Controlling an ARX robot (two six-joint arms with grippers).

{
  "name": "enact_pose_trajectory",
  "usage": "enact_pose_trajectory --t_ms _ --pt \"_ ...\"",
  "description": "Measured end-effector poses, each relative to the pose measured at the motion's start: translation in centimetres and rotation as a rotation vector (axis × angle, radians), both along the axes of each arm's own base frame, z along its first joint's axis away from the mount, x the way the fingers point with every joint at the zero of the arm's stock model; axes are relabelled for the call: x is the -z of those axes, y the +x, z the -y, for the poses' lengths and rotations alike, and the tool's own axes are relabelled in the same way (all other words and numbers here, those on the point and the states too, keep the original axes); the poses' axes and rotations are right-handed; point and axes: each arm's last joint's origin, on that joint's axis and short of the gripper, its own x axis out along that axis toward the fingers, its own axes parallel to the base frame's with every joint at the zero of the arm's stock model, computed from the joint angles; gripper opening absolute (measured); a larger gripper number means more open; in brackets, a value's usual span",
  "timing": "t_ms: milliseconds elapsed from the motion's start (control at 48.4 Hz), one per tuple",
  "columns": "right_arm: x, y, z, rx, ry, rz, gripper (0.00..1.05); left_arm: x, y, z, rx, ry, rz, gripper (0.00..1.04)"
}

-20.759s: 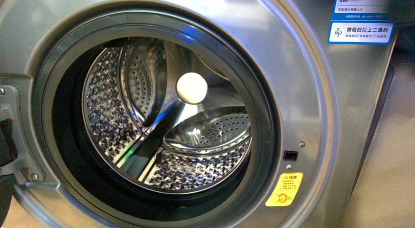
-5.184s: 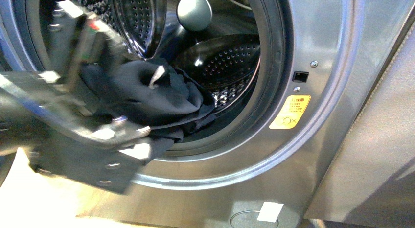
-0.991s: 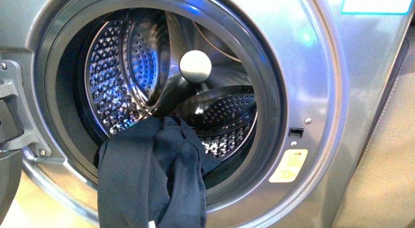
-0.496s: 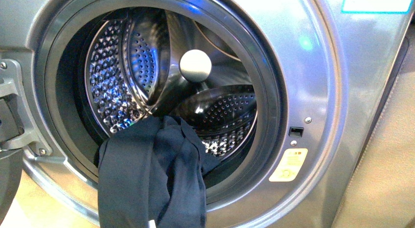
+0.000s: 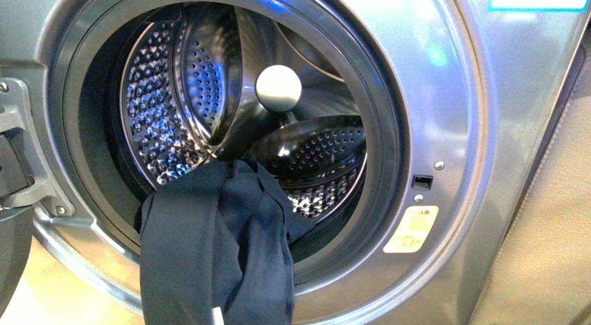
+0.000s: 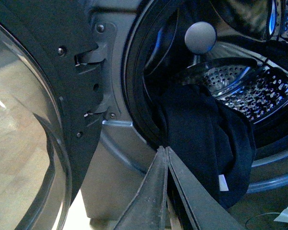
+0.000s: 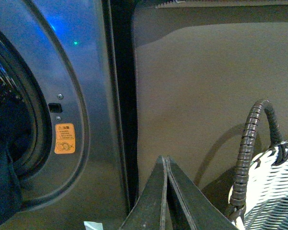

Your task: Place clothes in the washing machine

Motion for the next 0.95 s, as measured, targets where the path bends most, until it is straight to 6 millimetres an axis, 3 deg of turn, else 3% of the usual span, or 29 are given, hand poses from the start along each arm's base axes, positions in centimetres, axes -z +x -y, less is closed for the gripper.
enact_pose_trajectory --t_ms 103,124,227,620,702,950 --pt "0.00 0.00 0.00 0.000 0.000 0.000 0.02 0.00 0.00 0.00 0.000 -0.001 0.000 0.05" --pt "0.00 0.00 0.00 0.000 0.000 0.000 0.02 0.00 0.00 0.00 0.000 0.000 0.000 0.10" --pt "0.00 0.00 0.00 0.000 0.000 0.000 0.21 0.00 0.00 0.00 0.000 0.000 0.000 0.33" --pt "0.00 0.00 0.00 0.000 0.000 0.000 0.88 0.00 0.00 0.00 0.000 0.000 0.000 0.99" --pt "0.00 0.00 0.00 0.000 0.000 0.000 0.99 0.00 0.00 0.00 0.000 0.000 0.000 0.98" --pt "0.00 0.00 0.00 0.000 0.000 0.000 0.97 0.00 0.00 0.00 0.000 0.000 0.000 0.98"
